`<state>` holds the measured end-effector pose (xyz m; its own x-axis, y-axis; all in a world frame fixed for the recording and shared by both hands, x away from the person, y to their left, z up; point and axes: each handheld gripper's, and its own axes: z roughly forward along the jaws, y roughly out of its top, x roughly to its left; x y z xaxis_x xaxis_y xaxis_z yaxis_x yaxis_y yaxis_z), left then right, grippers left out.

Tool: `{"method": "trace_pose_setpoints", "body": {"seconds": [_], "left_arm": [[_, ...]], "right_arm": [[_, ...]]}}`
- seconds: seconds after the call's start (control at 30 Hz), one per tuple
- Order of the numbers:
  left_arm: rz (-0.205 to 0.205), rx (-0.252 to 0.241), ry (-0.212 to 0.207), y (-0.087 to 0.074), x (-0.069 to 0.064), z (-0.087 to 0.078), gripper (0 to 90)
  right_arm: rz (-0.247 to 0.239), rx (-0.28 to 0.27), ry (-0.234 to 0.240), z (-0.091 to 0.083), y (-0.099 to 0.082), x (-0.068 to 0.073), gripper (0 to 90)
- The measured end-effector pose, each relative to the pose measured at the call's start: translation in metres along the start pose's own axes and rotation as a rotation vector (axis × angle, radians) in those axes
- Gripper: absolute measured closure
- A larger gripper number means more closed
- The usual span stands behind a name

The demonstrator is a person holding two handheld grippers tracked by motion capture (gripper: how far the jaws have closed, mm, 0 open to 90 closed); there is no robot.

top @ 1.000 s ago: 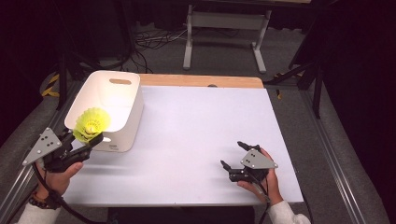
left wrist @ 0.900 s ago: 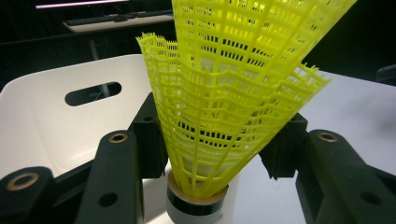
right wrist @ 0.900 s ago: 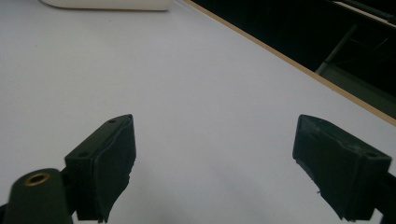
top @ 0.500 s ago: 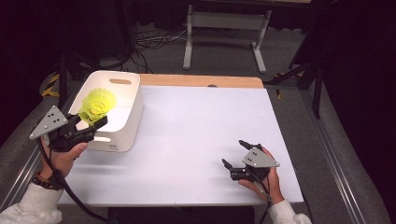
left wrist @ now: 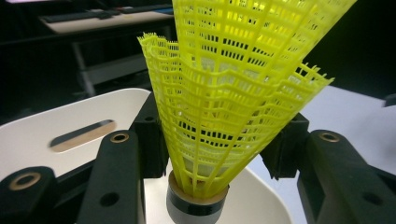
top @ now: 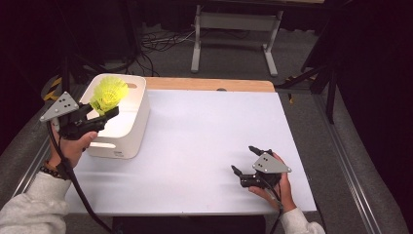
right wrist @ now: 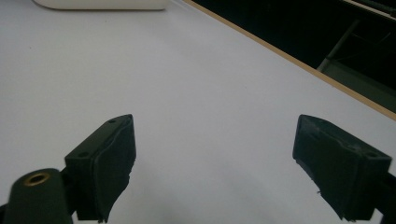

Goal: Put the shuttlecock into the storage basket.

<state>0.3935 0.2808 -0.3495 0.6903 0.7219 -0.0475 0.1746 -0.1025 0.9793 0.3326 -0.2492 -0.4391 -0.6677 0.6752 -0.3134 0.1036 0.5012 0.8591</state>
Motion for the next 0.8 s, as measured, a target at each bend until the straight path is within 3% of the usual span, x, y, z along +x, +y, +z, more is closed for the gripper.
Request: {"method": "trace_pose_setpoints", "body": {"seconds": [0.2,0.37,0.63,0.73,0.8], "left_arm": [[-0.003,0.046,0.023,0.009,0.009,0.013,50.9],[0.008,0.067,0.006,0.016,0.015,0.025,51.0],[-0.014,0.065,0.051,0.020,0.032,0.043,51.5],[0.002,0.113,0.074,0.021,0.040,0.054,51.5],[-0.012,0.119,0.089,0.022,0.046,0.060,51.5]], "right_arm": [[-0.002,-0.001,0.011,0.000,0.001,0.001,14.0],[-0.003,0.002,0.015,0.002,0.001,0.001,14.0],[-0.005,0.009,0.026,0.006,0.001,0.000,14.0],[-0.010,0.009,0.025,0.007,0.002,-0.001,14.0],[-0.009,0.008,0.026,0.007,0.002,-0.001,14.1]]}}
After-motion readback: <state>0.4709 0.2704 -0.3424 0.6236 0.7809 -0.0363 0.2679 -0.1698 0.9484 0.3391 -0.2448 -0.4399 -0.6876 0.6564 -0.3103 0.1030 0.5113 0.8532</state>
